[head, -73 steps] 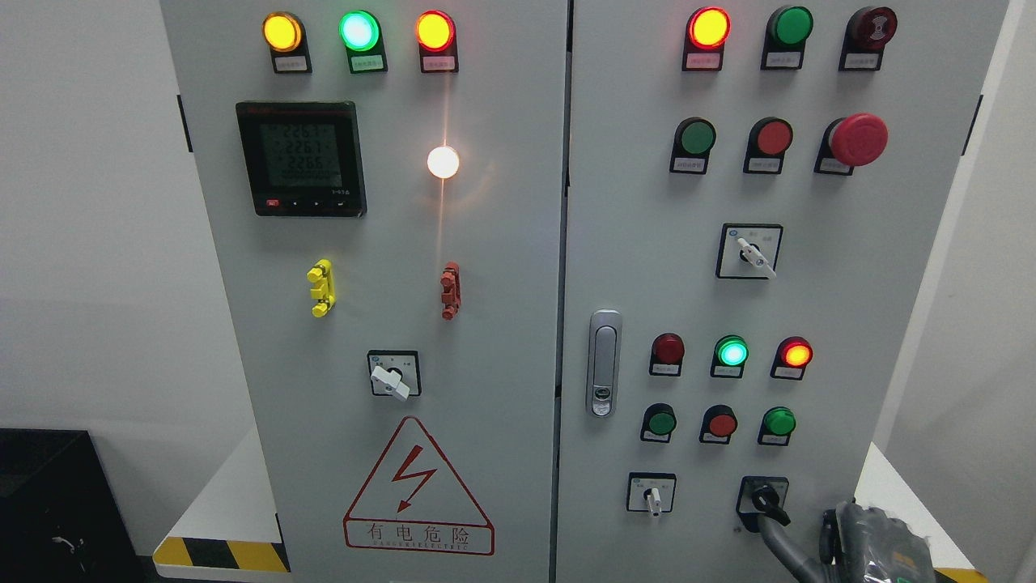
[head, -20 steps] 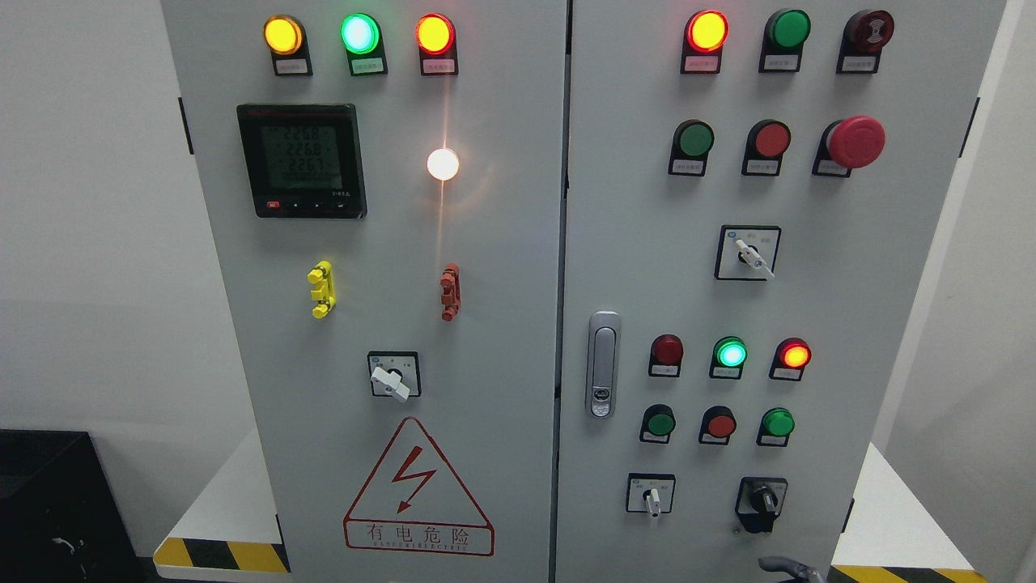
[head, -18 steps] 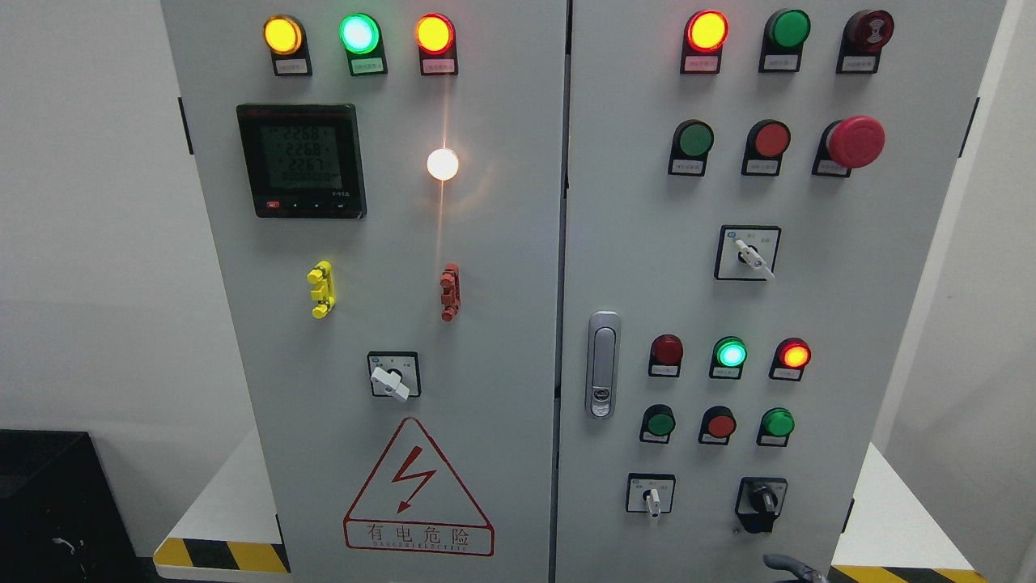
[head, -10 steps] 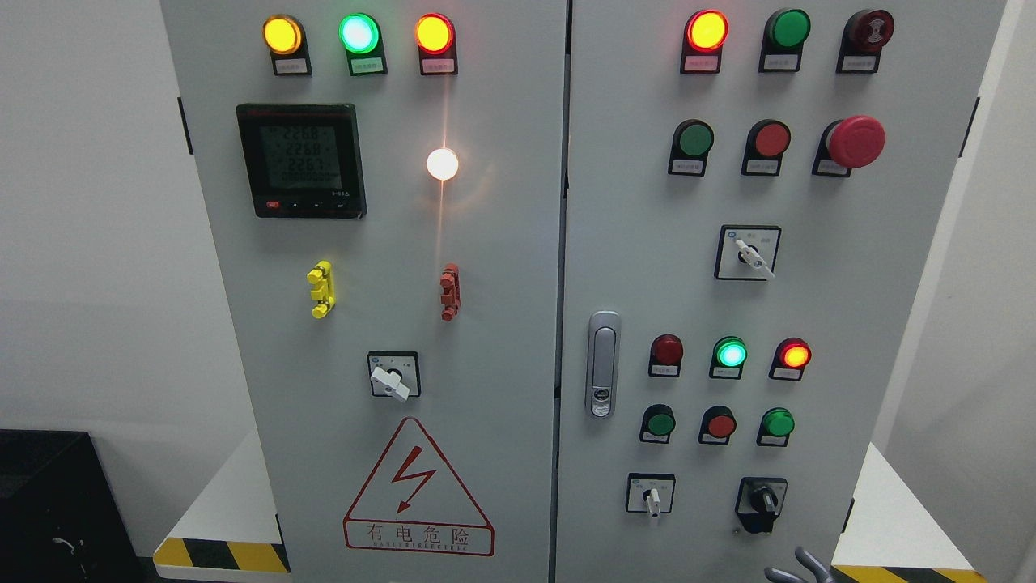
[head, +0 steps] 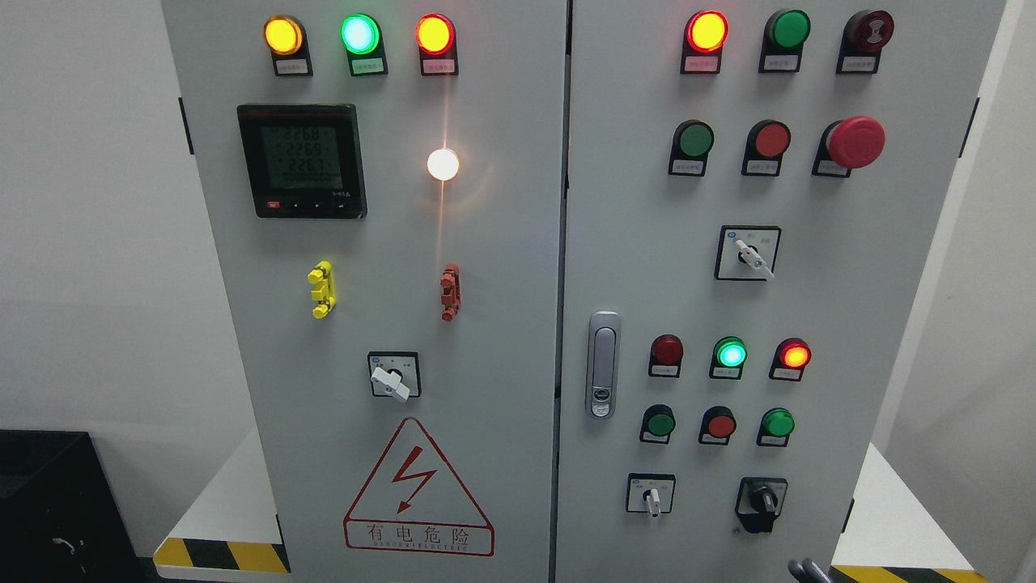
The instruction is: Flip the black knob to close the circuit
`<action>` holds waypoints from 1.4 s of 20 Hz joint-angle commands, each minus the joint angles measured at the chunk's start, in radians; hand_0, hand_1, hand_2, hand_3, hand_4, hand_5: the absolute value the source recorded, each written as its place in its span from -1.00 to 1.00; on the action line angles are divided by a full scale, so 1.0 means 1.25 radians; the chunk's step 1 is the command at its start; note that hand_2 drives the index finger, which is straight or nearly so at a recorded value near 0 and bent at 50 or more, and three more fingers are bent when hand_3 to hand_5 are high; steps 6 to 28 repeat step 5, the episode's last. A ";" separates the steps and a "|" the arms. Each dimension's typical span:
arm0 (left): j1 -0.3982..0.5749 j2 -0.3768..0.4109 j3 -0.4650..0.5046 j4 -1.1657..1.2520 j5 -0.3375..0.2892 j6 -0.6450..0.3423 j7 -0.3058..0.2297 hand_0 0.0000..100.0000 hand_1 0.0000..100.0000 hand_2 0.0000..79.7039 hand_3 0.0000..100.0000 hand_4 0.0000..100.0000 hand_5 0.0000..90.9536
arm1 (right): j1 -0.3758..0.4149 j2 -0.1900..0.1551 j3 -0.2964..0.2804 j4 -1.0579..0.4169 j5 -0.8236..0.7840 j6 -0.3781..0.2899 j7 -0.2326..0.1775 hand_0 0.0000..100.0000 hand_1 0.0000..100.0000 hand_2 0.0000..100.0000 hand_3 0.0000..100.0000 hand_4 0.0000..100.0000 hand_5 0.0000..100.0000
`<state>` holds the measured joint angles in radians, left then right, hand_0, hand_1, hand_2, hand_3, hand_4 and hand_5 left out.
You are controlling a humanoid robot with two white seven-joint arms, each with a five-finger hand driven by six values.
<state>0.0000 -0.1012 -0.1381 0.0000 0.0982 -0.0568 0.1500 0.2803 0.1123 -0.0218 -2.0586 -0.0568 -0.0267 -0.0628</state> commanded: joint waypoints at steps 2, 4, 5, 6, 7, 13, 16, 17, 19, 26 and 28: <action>0.018 0.000 0.000 -0.023 0.000 0.000 0.000 -0.76 0.11 -1.00 -1.00 -1.00 -1.00 | 0.010 0.001 -0.013 -0.009 -0.029 0.001 0.001 -1.00 -1.00 -0.96 -0.72 -0.81 -1.00; 0.018 0.000 0.000 -0.023 0.000 0.000 0.000 -0.76 0.11 -1.00 -1.00 -1.00 -1.00 | 0.010 0.001 -0.014 -0.009 -0.029 0.001 0.001 -1.00 -1.00 -0.96 -0.73 -0.81 -1.00; 0.018 0.000 0.000 -0.023 0.000 0.000 0.000 -0.76 0.11 -1.00 -1.00 -1.00 -1.00 | 0.010 0.001 -0.014 -0.009 -0.029 0.001 0.001 -1.00 -1.00 -0.96 -0.73 -0.81 -1.00; 0.018 0.000 0.000 -0.023 0.000 0.000 0.000 -0.76 0.11 -1.00 -1.00 -1.00 -1.00 | 0.010 0.001 -0.014 -0.009 -0.029 0.001 0.001 -1.00 -1.00 -0.96 -0.73 -0.81 -1.00; 0.018 0.000 0.000 -0.023 0.000 0.000 0.000 -0.76 0.11 -1.00 -1.00 -1.00 -1.00 | 0.010 0.001 -0.014 -0.009 -0.029 0.001 0.001 -1.00 -1.00 -0.96 -0.73 -0.81 -1.00; 0.018 0.000 0.000 -0.023 0.000 0.000 0.000 -0.76 0.11 -1.00 -1.00 -1.00 -1.00 | 0.010 0.001 -0.014 -0.009 -0.029 0.001 0.001 -1.00 -1.00 -0.96 -0.73 -0.81 -1.00; 0.018 0.000 0.000 -0.023 0.000 0.000 0.000 -0.76 0.11 -1.00 -1.00 -1.00 -1.00 | 0.010 0.001 -0.014 -0.009 -0.029 0.001 0.001 -1.00 -1.00 -0.96 -0.73 -0.81 -1.00; 0.018 0.000 0.000 -0.023 0.000 0.000 0.000 -0.76 0.11 -1.00 -1.00 -1.00 -1.00 | 0.010 0.001 -0.014 -0.009 -0.029 0.001 0.001 -1.00 -1.00 -0.96 -0.73 -0.81 -1.00; 0.018 0.000 0.000 -0.023 0.000 0.000 0.000 -0.76 0.11 -1.00 -1.00 -1.00 -1.00 | 0.010 0.001 -0.014 -0.009 -0.029 0.001 0.001 -1.00 -1.00 -0.96 -0.73 -0.81 -1.00; 0.018 0.000 0.000 -0.023 0.000 0.000 0.000 -0.76 0.11 -1.00 -1.00 -1.00 -1.00 | 0.010 0.001 -0.014 -0.009 -0.029 0.001 0.001 -1.00 -1.00 -0.96 -0.73 -0.81 -1.00; 0.018 0.000 0.000 -0.023 0.000 0.000 0.000 -0.76 0.11 -1.00 -1.00 -1.00 -1.00 | 0.010 0.001 -0.014 -0.009 -0.029 0.001 0.001 -1.00 -1.00 -0.96 -0.73 -0.81 -1.00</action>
